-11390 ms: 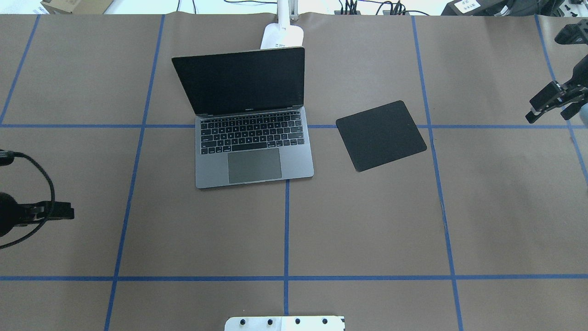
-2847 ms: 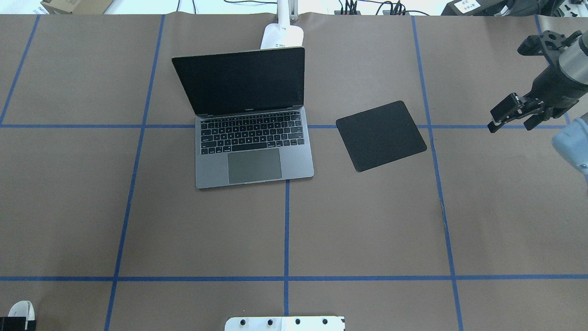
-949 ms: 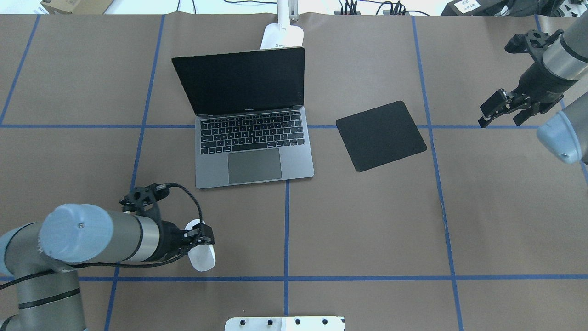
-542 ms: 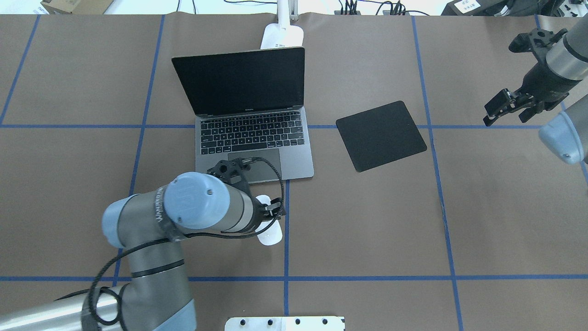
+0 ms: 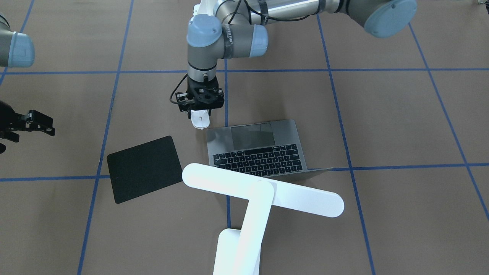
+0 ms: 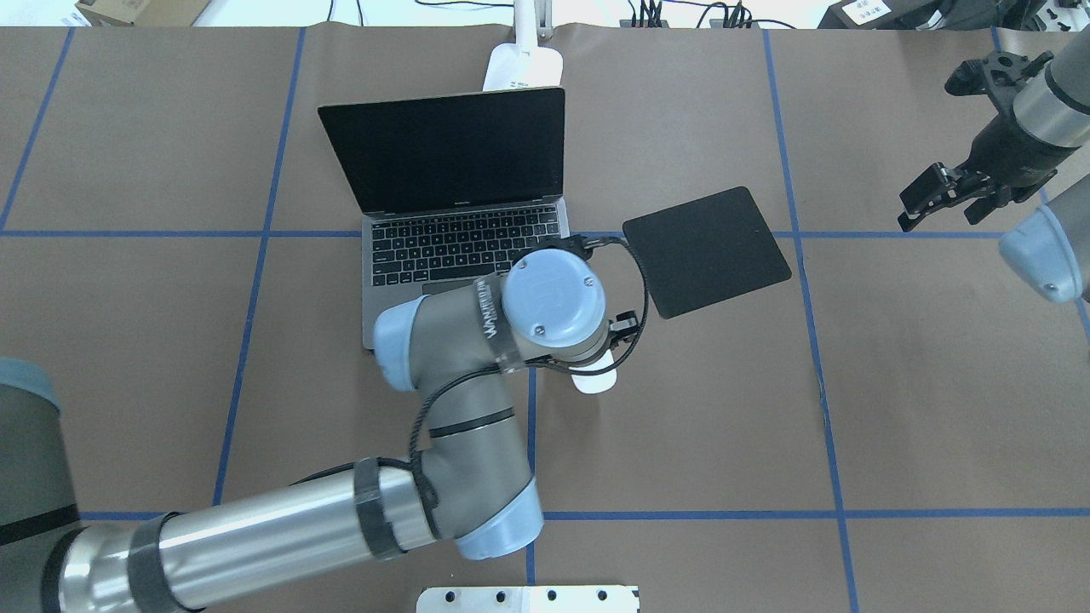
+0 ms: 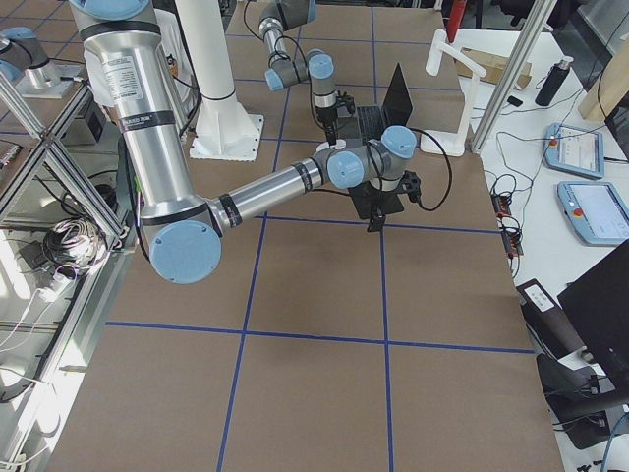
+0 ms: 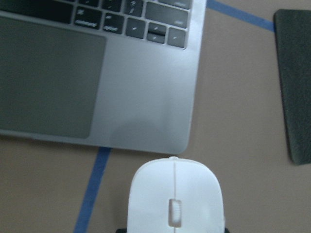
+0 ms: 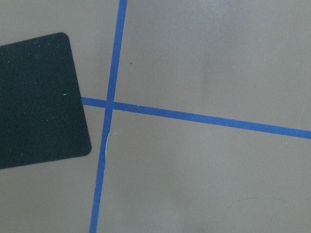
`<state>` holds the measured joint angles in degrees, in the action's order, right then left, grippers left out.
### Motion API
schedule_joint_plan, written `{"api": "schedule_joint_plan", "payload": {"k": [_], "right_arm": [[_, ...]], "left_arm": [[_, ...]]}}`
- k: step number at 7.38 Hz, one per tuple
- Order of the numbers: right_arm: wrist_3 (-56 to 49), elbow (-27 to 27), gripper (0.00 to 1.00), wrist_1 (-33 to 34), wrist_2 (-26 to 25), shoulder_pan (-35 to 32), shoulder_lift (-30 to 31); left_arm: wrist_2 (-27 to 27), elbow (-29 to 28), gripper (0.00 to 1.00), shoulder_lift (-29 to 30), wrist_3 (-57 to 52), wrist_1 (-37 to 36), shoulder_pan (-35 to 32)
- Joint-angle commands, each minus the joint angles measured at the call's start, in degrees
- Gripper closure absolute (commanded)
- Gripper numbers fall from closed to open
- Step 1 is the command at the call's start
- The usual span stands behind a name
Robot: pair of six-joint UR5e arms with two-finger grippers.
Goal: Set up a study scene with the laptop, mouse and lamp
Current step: 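Carry the white mouse with the left gripper past the laptop toward the pad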
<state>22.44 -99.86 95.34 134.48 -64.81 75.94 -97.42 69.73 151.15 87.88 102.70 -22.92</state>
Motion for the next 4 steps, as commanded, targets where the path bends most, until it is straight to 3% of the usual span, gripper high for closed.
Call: {"api": "schedule_joint_plan", "payload": {"k": [1, 4], "right_arm": [[0.1, -0.1, 0.01, -0.1, 0.1, -0.1, -0.3], [0.3, -0.2, 0.01, -0.2, 0.1, -0.1, -0.4]], "left_arm": [[3.3, -18.4, 0.43, 10.5, -4.0, 6.9, -1.5], [4.2, -30.8, 0.44, 19.1, -5.5, 9.6, -2.4]]}}
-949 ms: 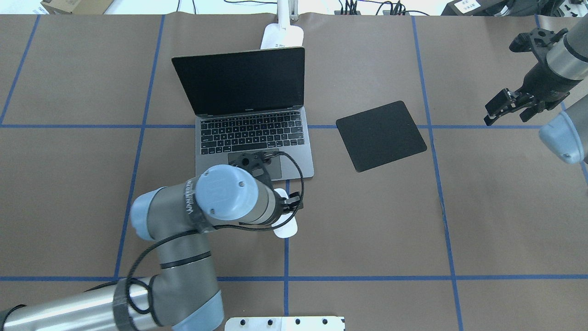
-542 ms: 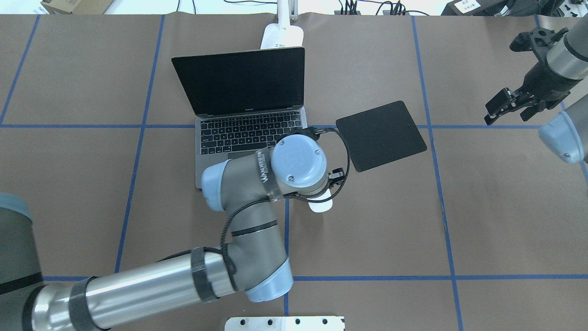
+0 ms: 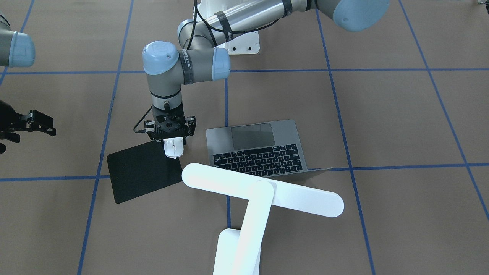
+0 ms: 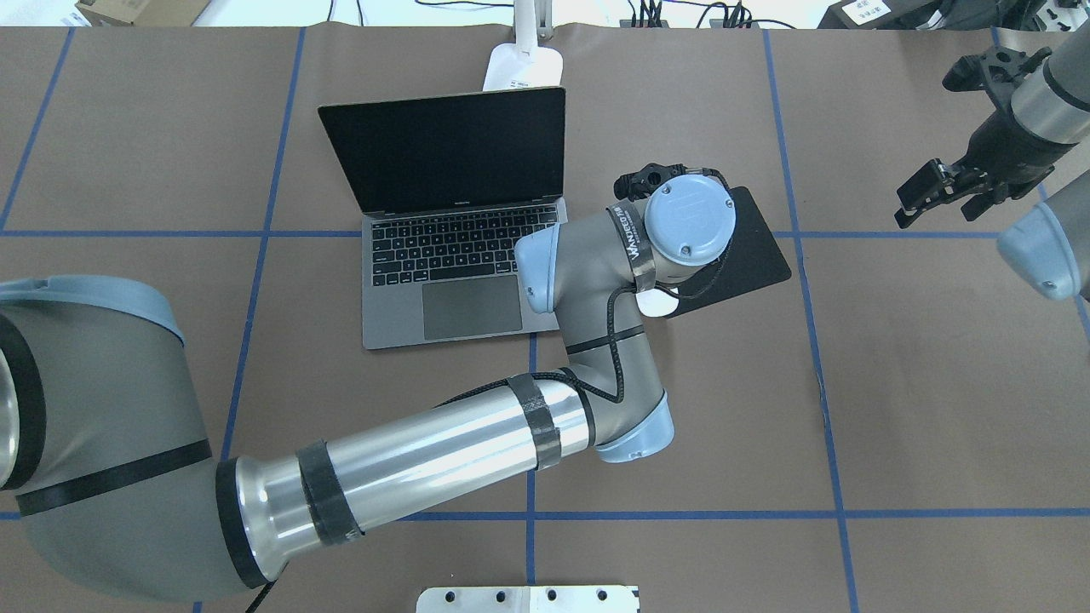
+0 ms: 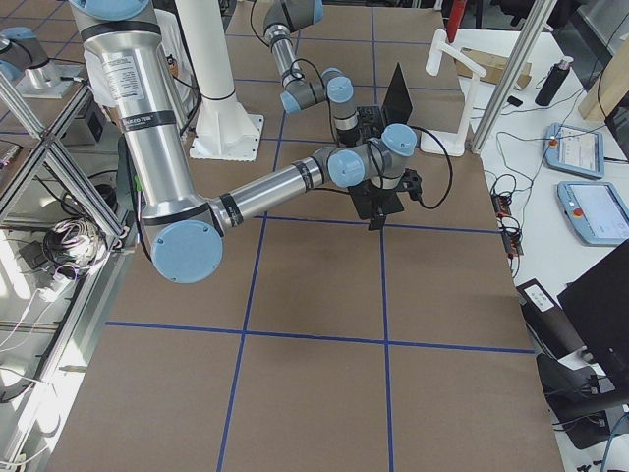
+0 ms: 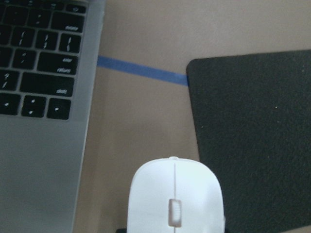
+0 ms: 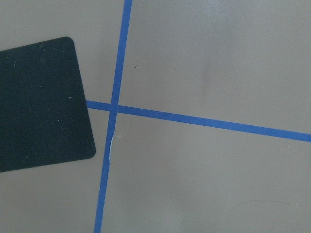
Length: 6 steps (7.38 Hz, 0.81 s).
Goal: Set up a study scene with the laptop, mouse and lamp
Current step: 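Lower the white mouse with the left gripper onto the black mouse pad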
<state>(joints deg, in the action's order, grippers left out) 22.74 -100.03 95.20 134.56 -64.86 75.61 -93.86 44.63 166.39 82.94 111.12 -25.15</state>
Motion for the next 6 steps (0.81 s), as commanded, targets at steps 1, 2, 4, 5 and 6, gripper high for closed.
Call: {"api": "schedule_joint_plan", "payload": {"k": [1, 2, 4, 5, 6], "right_arm": [[0.1, -0.2, 0.01, 0.0, 0.1, -0.1, 0.0], [0.1, -0.3, 0.01, 0.0, 0.1, -0.1, 0.0], [0.1, -0.3, 0.01, 0.0, 0.2, -0.1, 0.0], [0.1, -0.3, 0.01, 0.0, 0.3, -0.1, 0.0], [0.1, -0.3, 0.01, 0.0, 0.3, -0.1, 0.0]], "left_arm": [[1.2, -7.9, 0.44, 4.7, -1.3, 2.2, -0.2], [1.7, -9.7, 0.43, 5.7, -1.8, 3.1, -0.3], [2.0, -13.1, 0.41, 7.0, -1.1, 6.9, -0.3], [2.0, -13.7, 0.39, 7.0, 1.2, 8.2, -0.3], [2.1, -14.0, 0.39, 7.0, 2.1, 8.4, -0.3]]}}
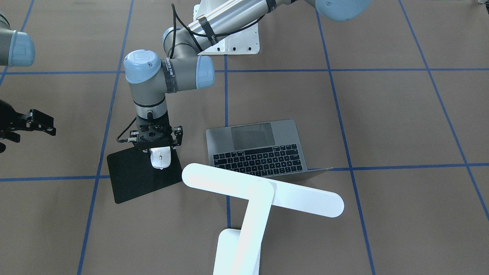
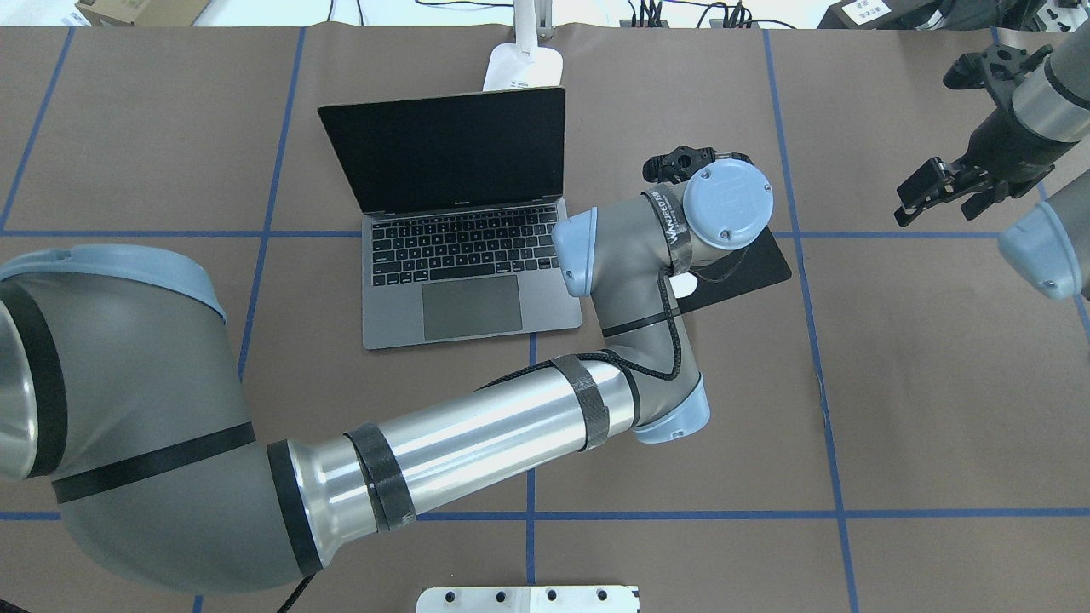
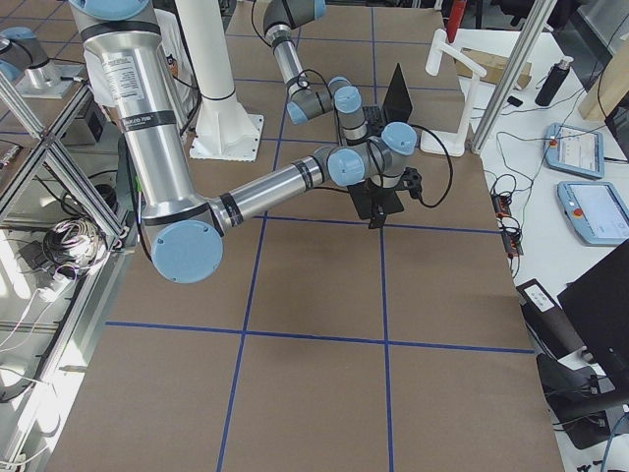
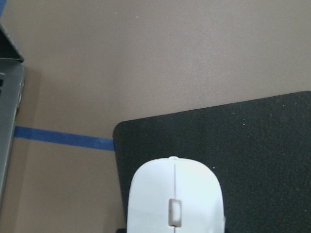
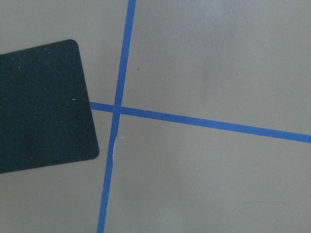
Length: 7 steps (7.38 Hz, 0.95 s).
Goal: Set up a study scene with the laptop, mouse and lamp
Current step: 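Lower the white mouse with the left gripper onto the black mouse pad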
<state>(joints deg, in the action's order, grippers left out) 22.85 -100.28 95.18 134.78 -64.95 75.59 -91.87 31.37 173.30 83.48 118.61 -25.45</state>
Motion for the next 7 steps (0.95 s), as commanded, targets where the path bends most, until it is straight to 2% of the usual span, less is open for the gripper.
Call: {"api": "schedule_joint_plan", "payload": {"k": [1, 4, 7], "right_arm": [[0.0, 0.0, 0.01, 0.0, 0.1, 0.0, 0.0], [-0.1, 0.3, 0.01, 0.0, 0.1, 0.0, 0.3], [-0.1, 0.3, 0.01, 0.0, 0.1, 0.0, 0.3]], "left_arm": [[0.5, -1.0, 0.39, 0.1, 1.6, 0.9, -0.1], [0.6, -1.4, 0.35, 0.1, 1.6, 0.9, 0.0], [0.6, -1.4, 0.23, 0.2, 1.5, 1.0, 0.0]]}}
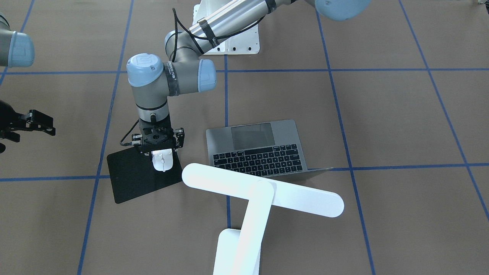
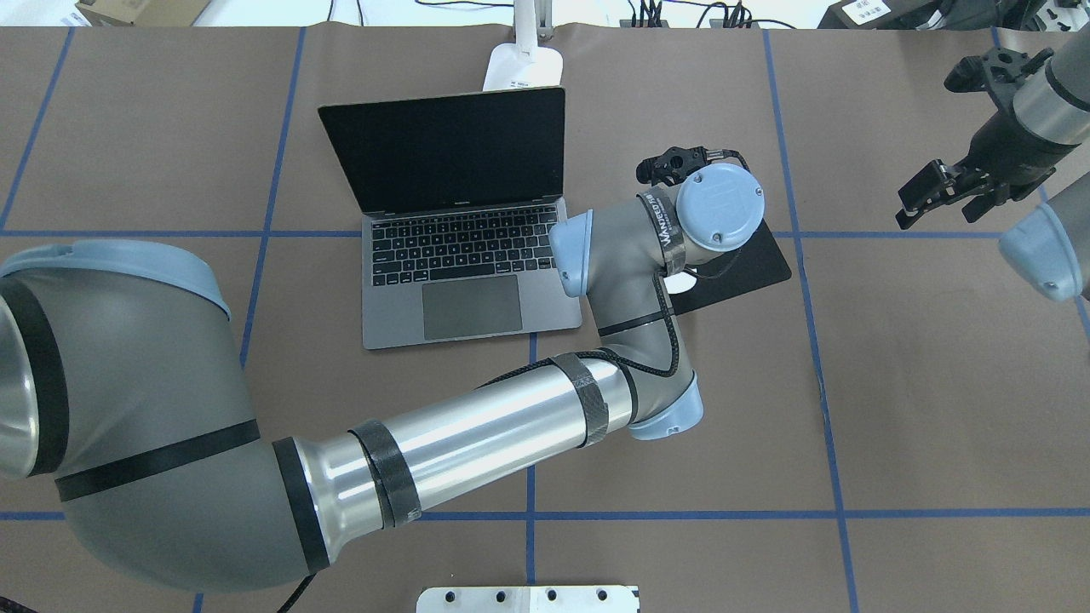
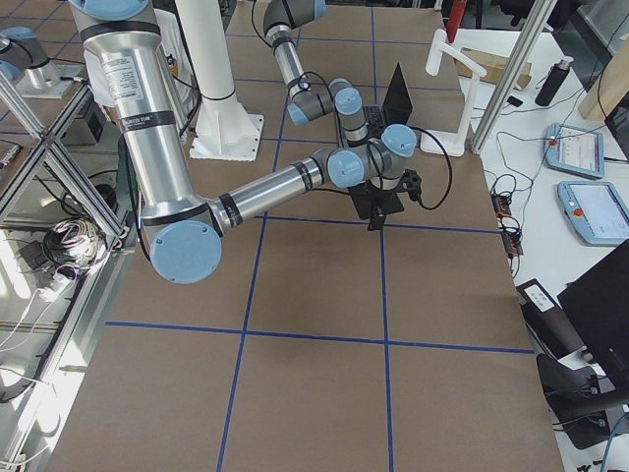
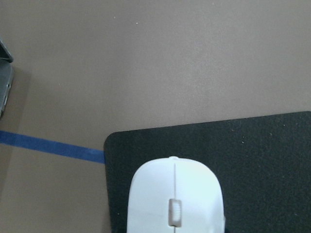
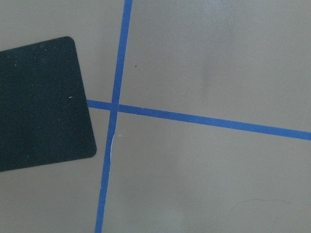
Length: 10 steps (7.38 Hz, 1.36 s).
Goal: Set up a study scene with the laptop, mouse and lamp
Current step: 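Lower the white mouse with the left gripper onto the black mouse pad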
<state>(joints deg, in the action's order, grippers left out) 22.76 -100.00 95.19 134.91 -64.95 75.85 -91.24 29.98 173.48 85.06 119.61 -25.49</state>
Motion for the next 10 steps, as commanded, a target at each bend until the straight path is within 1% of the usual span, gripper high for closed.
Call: {"api": "schedule_joint_plan", "payload": {"k": [1, 3, 5, 6, 7, 8, 9, 10], "right_arm": [[-0.1, 0.1, 0.01, 0.0, 0.0, 0.0, 0.1], [0.0, 0.0, 0.01, -0.1, 0.0, 0.0, 0.1], [0.0, 0.0, 0.01, -0.2, 0.0, -0.3, -0.1], [-0.1, 0.0, 0.01, -0.2, 0.0, -0.7, -0.3], [-0.1, 0.0, 0.01, -0.3, 0.0, -1.1, -0.4], [-0.1, -0.1, 0.01, -0.3, 0.0, -1.3, -0.9], [-0.1, -0.1, 0.01, -0.3, -0.2, -1.5, -1.0], [0.0, -0.1, 0.01, -0.3, -0.3, -1.6, -1.4]], "left_arm": [[0.0, 0.0, 0.19, 0.0, -0.3, 0.1, 0.0], [0.0, 0.1, 0.16, 0.1, -0.8, 0.4, -0.1], [-0.5, 0.8, 0.16, 0.5, -2.0, 0.3, -1.2], [-2.1, 3.1, 0.16, 0.4, -3.4, -0.6, -2.5], [-5.0, 7.7, 0.16, -0.4, -3.8, -5.3, -3.9], [-6.7, 17.8, 0.16, -5.3, -4.0, -10.2, -4.5], [-10.6, 30.9, 0.16, -13.6, -5.8, -14.8, -5.0], [-14.8, 41.9, 0.16, -21.4, -9.2, -19.4, -7.0]]}}
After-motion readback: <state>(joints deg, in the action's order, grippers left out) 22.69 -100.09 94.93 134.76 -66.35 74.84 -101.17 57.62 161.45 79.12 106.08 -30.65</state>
